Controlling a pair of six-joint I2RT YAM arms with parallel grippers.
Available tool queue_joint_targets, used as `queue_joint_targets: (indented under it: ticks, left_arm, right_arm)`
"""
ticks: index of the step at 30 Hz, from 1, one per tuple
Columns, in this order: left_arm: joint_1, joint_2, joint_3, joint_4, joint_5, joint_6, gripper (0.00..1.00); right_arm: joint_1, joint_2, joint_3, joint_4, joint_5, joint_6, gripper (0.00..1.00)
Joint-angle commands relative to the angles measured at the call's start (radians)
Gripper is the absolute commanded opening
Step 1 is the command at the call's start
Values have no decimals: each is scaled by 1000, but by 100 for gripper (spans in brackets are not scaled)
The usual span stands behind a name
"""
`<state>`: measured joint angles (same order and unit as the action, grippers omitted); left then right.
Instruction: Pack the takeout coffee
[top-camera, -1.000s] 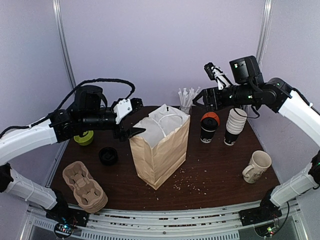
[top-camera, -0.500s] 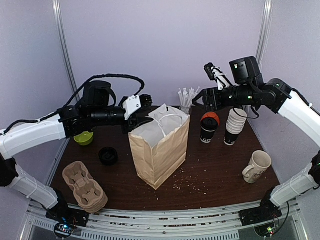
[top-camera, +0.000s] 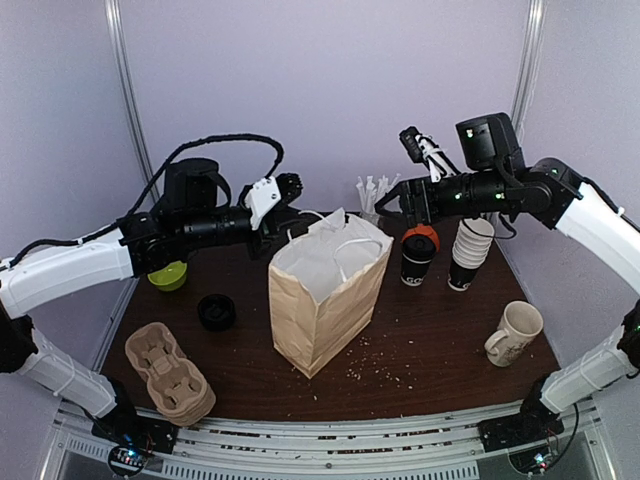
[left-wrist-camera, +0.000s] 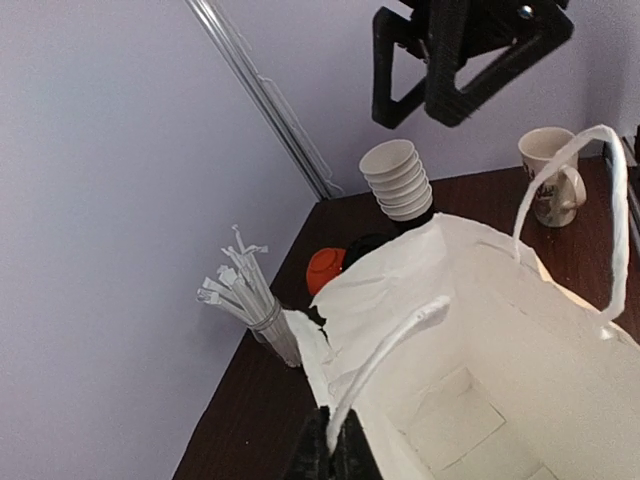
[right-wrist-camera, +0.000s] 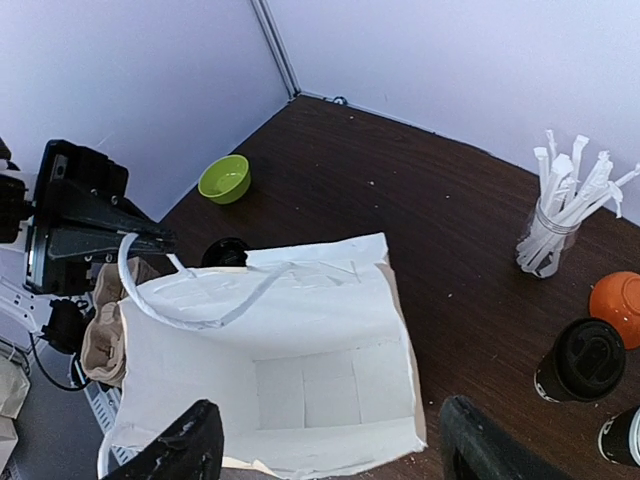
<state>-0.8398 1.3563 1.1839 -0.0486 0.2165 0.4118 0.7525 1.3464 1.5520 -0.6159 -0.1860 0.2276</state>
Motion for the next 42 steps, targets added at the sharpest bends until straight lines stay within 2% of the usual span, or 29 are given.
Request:
queue_joint_targets:
  ticks: [1, 6, 12, 18, 25, 34, 37, 42]
  left_arm:
    - [-5, -37, -27, 162, -34, -229, 0]
    - [-6, -44, -26, 191, -106, -476, 0]
    - [-6, -62, -54, 190, -175, -743, 0]
    - [-6, -38, -24, 109, -228, -1025, 0]
    - [-5, -11, 9, 54, -228, -1255, 0]
    - [-6, 8, 36, 49, -225, -1400, 0]
    - [-7, 8, 34, 44, -232, -1430, 0]
    - [-7, 0, 22, 39, -247, -1481, 0]
  right_arm:
    - [58, 33, 67, 20, -26, -31, 75]
    - [111, 76, 130, -21, -7, -67, 74]
    - [165, 75, 91, -16, -4, -69, 71]
    - [222, 94, 91, -43, 11, -85, 69]
    - [276, 83, 73, -71, -22, -107, 73]
    - [361, 107, 6, -1, 32, -140, 75]
    - [382, 133, 20, -15, 21, -172, 76]
    - [406, 186, 62, -81, 96, -224, 75]
